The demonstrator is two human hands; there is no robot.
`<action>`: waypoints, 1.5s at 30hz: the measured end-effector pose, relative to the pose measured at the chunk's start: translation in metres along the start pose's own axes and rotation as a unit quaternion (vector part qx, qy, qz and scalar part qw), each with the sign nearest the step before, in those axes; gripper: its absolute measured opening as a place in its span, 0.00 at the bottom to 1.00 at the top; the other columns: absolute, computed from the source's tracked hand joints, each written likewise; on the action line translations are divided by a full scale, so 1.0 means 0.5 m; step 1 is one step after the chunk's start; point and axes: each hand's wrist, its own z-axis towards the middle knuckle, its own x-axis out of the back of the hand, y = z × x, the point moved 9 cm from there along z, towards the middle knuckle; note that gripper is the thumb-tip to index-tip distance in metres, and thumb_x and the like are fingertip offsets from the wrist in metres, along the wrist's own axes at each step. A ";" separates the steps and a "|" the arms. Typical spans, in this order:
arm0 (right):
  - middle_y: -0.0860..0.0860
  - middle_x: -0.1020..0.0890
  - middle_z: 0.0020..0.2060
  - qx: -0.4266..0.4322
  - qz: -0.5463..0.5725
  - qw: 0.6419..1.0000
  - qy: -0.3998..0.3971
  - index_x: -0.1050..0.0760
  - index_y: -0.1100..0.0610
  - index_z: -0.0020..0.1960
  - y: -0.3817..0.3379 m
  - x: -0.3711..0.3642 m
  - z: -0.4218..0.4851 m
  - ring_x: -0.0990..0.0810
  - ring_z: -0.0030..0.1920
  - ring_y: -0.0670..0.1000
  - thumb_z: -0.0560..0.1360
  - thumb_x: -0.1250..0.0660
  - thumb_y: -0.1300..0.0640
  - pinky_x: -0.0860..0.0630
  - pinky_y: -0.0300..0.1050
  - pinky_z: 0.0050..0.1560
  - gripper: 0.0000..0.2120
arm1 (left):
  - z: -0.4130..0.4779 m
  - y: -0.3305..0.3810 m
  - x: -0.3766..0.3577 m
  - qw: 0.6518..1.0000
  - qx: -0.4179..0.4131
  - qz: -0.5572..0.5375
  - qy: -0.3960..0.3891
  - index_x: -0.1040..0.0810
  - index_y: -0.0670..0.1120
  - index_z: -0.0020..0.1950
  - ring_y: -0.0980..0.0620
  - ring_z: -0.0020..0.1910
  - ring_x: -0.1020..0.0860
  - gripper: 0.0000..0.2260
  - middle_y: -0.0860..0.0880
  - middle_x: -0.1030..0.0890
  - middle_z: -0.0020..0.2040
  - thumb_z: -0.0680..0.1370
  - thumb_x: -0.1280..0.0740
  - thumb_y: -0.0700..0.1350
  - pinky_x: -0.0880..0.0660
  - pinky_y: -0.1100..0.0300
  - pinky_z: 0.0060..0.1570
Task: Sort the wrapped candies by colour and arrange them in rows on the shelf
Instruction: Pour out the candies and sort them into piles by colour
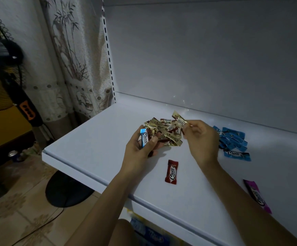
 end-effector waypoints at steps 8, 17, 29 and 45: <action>0.52 0.20 0.58 0.153 -0.323 0.920 -0.161 0.24 0.52 0.63 0.034 -0.111 -0.024 0.26 0.60 0.53 0.79 0.41 0.55 0.35 0.51 0.62 0.15 | 0.004 -0.003 0.005 0.995 -0.012 0.094 0.022 0.22 0.54 0.52 0.63 0.41 0.21 0.07 0.59 0.17 0.42 0.79 0.36 0.43 0.26 0.70 0.37; 0.46 0.18 0.34 -0.029 0.113 0.956 -0.269 0.20 0.48 0.43 -0.017 -0.110 -0.056 0.20 0.36 0.44 0.74 0.32 0.54 0.23 0.39 0.39 0.03 | 0.009 -0.003 -0.005 0.996 -0.029 0.085 -0.011 0.21 0.48 0.55 0.55 0.49 0.18 0.09 0.55 0.16 0.48 0.77 0.34 0.38 0.22 0.63 0.47; 0.48 0.17 0.35 -0.062 0.207 0.976 -0.038 0.22 0.56 0.45 0.012 -0.013 -0.012 0.18 0.35 0.43 0.77 0.34 0.62 0.23 0.35 0.37 0.04 | 0.002 -0.011 0.005 0.997 0.003 0.068 0.024 0.27 0.45 0.56 0.58 0.29 0.32 0.08 0.53 0.27 0.31 0.81 0.40 0.47 0.34 0.68 0.28; 0.50 0.29 0.69 0.120 -0.194 0.957 -0.181 0.29 0.51 0.68 0.012 -0.099 -0.036 0.35 0.70 0.51 0.81 0.44 0.48 0.42 0.55 0.73 0.19 | 0.001 0.003 -0.008 0.989 -0.033 0.143 0.016 0.23 0.54 0.53 0.59 0.33 0.25 0.09 0.50 0.17 0.47 0.83 0.42 0.44 0.29 0.69 0.36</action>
